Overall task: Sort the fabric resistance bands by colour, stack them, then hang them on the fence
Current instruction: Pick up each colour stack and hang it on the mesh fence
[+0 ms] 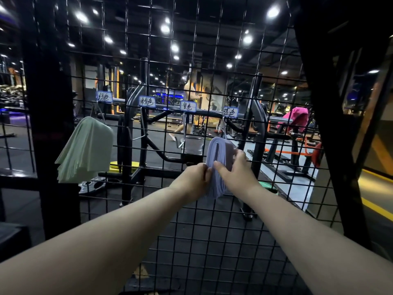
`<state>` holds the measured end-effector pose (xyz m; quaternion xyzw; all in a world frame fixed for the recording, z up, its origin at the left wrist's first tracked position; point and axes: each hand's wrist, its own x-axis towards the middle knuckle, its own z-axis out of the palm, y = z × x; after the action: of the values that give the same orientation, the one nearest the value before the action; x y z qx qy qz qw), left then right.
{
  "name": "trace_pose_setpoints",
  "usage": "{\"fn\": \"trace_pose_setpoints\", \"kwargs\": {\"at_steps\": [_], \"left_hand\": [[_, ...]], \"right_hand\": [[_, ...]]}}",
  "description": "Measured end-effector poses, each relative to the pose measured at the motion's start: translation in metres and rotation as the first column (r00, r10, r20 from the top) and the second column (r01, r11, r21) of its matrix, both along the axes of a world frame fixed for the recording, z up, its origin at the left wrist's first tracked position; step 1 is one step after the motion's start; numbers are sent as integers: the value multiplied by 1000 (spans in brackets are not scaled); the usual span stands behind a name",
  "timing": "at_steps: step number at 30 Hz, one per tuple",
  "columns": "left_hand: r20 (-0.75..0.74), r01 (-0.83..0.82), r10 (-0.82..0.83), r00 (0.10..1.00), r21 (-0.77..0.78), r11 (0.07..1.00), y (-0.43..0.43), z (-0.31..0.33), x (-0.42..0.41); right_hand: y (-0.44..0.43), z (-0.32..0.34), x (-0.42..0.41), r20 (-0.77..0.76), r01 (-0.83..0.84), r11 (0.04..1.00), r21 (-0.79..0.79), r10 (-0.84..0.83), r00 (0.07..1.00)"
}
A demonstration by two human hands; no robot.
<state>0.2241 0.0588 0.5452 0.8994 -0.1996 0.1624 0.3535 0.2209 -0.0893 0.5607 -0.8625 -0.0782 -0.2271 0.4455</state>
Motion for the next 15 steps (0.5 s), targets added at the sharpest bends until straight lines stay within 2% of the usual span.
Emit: {"fn": "trace_pose_setpoints", "kwargs": {"at_steps": [8,12,13,15], "left_hand": [[-143,-7,-3,990,-67,998,-5,-19,-7],[-288,-95,36,957,-194,976,-7,-29,-12],[-256,-80,24,966,-212,974,-6,-32,-14],[-190,-26,6,982,-102,994,-3,-33,-15]], "right_hand": [[-2,-25,-2,-156,18,1000,5,-17,988],[-3,-40,-2,-204,22,993,-118,-46,978],[-2,-43,-3,-213,15,991,-135,-43,976],[-2,-44,-9,-219,-4,990,-141,-27,975]]}}
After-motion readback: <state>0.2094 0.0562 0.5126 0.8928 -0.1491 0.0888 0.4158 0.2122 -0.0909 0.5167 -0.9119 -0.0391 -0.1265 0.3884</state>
